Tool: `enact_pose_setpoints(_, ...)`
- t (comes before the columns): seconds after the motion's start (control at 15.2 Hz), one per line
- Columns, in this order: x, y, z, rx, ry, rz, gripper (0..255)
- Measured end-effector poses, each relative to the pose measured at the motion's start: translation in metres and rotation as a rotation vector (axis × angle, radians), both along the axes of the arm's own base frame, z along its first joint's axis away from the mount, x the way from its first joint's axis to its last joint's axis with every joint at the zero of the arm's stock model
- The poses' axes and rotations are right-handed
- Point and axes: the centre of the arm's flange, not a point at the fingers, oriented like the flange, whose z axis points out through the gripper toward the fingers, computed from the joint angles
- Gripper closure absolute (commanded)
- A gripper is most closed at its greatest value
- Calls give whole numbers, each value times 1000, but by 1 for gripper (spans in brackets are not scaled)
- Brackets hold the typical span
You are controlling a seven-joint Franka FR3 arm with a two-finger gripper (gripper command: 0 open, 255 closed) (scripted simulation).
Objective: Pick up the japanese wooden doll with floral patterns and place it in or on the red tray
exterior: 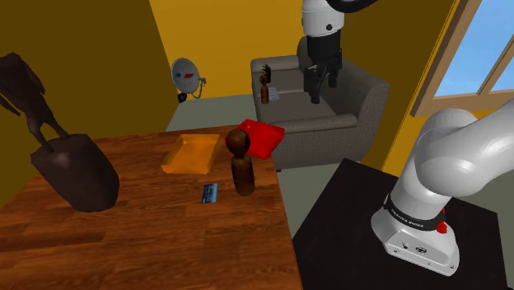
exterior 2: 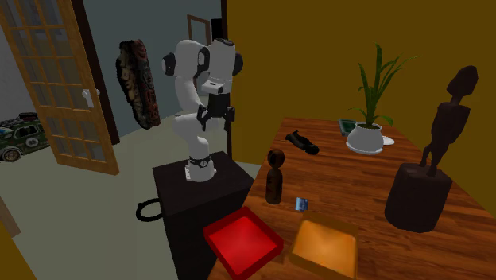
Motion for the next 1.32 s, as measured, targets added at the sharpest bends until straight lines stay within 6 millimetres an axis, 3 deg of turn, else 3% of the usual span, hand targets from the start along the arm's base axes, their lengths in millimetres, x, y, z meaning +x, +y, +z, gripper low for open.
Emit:
enact_pose_setpoints(0.26,18,20,-6,0,15,7,0)
enact_pose_setpoints(1.32,159,180,-56,2,129,61,0)
